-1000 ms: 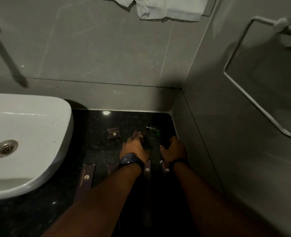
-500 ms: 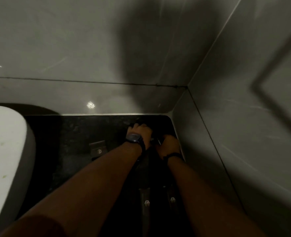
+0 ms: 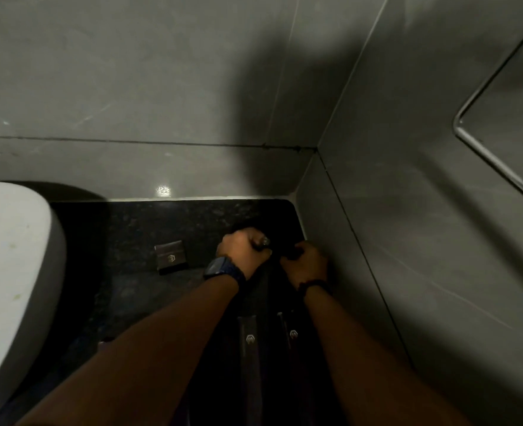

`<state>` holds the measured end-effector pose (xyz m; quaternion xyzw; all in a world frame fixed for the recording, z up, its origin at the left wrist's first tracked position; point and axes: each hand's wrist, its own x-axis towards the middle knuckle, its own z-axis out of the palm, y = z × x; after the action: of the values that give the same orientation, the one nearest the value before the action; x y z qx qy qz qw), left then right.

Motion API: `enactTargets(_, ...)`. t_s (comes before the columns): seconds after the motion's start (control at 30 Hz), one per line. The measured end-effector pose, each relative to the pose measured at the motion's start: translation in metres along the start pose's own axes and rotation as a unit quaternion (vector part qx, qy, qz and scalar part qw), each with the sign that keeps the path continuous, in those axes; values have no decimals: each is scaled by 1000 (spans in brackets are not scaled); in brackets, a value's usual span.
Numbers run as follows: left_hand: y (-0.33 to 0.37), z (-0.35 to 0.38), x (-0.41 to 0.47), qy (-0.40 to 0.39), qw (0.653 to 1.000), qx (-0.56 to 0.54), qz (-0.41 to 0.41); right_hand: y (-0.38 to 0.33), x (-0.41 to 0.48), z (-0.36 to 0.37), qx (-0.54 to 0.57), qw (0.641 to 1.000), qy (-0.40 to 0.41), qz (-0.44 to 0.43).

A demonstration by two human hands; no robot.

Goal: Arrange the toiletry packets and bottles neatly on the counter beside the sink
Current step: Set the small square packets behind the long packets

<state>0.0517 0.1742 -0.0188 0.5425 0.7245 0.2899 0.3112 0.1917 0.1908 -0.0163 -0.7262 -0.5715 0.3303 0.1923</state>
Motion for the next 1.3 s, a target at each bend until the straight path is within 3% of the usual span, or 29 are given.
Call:
enactTargets(0.13,-6,17,-23,26,999,7,27,12,-11,-4,5,1000,-6,-9)
enactTargets(0.23,-3,21,-32,75,989,-125,0,16,-14,-7,23,1000,-13,-11)
enactTargets(0.37,7,15,-22,121,913,-362,-144,18,-16,-8,28,999,-5,-19)
enactTargets(0.53,7,16,-10,110,847,-457,-249,20,-13,-6,22,1000,2,-23)
enactTargets(0.67,2,22,-11,57,860,-467,-198,22,-9,-3,16,999,-14,-23)
enactTargets(0.77,0,23,-10,74,855,-475,-193,22,-7,0,11,999,-12,-32)
enactTargets(0.93,3,24,-11,103,884,-423,-173,19,-4,3,8,999,-19,-43)
enactTargets(1.07,3,19,-18,77,945,-305,-87,17,-5,4,1,999,-18,-51)
enactTargets(1.17,-1,19,-29,101,988,-119,-11,16,-7,3,-8,998,-21,-57)
enactTargets(1.23,-4,18,-35,130,991,-2,11,17,-9,3,-10,998,-27,-61)
enactTargets(1.3,-9,19,-37,94,994,64,3,18,-10,2,-20,997,-29,-63)
